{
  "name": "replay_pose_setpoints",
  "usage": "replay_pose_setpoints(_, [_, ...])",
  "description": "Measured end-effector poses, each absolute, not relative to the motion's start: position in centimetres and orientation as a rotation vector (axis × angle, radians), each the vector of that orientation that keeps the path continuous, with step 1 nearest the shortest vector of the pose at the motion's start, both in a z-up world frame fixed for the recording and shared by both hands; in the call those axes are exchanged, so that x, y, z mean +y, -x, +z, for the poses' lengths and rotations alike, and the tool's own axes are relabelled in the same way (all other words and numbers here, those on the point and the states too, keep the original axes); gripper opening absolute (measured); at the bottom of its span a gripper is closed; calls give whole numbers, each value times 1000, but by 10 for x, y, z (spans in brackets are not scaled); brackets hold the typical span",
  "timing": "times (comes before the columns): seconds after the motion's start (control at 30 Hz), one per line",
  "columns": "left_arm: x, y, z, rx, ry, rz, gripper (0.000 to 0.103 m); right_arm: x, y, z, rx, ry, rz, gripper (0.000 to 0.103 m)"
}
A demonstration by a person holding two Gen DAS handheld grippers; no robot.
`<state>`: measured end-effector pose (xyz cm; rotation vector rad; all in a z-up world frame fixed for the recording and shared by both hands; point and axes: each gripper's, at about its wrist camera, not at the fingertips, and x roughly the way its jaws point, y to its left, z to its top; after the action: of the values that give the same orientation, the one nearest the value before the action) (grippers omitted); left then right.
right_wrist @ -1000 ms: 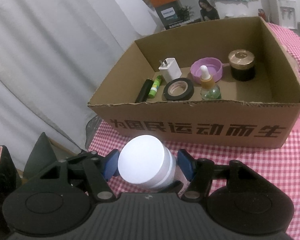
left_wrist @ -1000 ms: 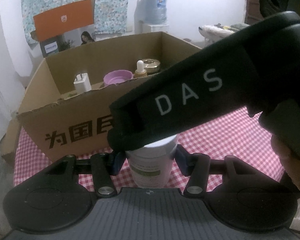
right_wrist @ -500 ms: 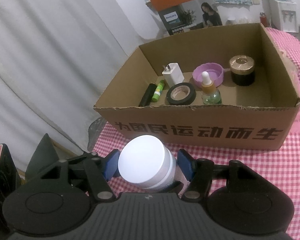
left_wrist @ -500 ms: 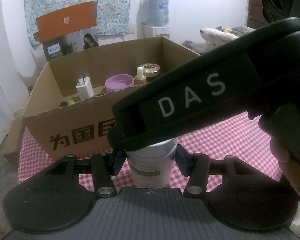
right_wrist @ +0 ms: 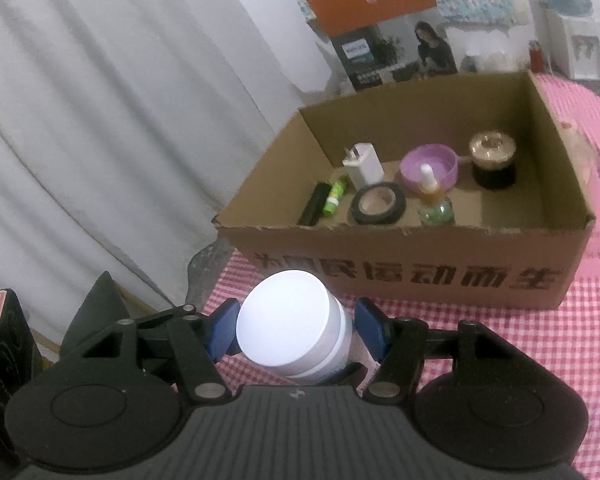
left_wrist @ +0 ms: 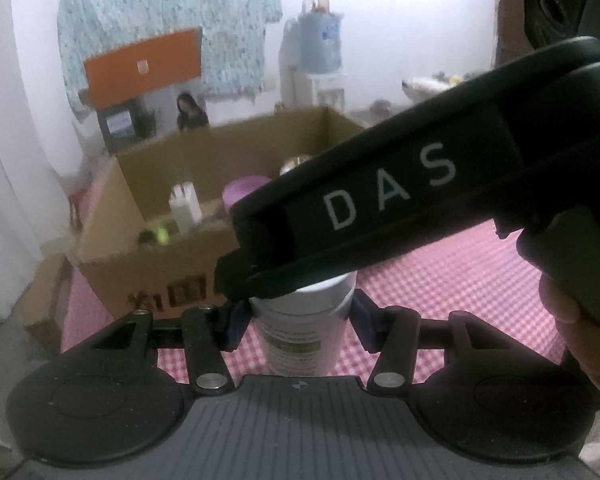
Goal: Organize rigid objects
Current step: 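Carry the white supplement bottle into the box and open the right gripper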
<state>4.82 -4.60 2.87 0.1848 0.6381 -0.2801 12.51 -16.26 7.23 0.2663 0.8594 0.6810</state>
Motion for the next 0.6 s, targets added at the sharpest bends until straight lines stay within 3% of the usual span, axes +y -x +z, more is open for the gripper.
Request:
replay_pose_setpoints(0.33, [-61,-68,107,426,-231,-321,53,-178,-138,167,662,-191,707,66])
replay_pose_setpoints(0.6, [-90,-135,118,486,-172,-456,53,-213,-192,184,649,-202,627,66])
